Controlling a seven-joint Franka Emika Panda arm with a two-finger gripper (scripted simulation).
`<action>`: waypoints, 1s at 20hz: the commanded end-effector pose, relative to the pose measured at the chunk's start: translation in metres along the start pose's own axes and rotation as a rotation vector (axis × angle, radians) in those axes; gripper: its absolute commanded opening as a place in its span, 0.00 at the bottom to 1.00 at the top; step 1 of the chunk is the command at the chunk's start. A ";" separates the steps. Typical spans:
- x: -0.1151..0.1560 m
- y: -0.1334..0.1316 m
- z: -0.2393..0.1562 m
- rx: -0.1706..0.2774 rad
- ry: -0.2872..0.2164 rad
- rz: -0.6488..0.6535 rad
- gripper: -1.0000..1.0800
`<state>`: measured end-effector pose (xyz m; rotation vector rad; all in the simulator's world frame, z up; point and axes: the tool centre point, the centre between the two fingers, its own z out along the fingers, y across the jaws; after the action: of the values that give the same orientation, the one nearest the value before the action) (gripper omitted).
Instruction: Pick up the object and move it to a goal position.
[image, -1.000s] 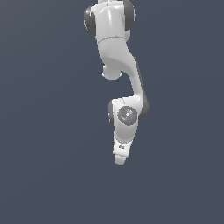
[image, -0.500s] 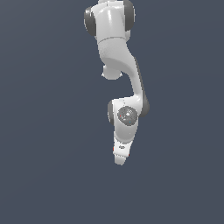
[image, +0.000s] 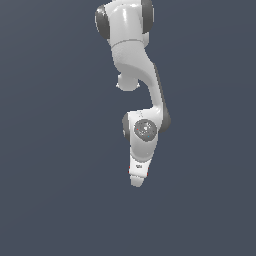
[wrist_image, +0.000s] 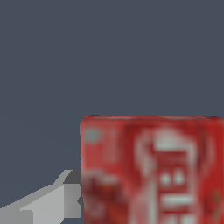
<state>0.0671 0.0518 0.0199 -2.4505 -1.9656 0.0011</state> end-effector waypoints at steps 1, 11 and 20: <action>-0.002 -0.004 -0.004 -0.001 0.000 0.000 0.00; -0.017 -0.035 -0.039 -0.001 -0.001 0.001 0.00; -0.040 -0.081 -0.090 -0.001 -0.003 0.001 0.00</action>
<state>-0.0116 0.0324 0.1012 -2.4526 -1.9661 0.0035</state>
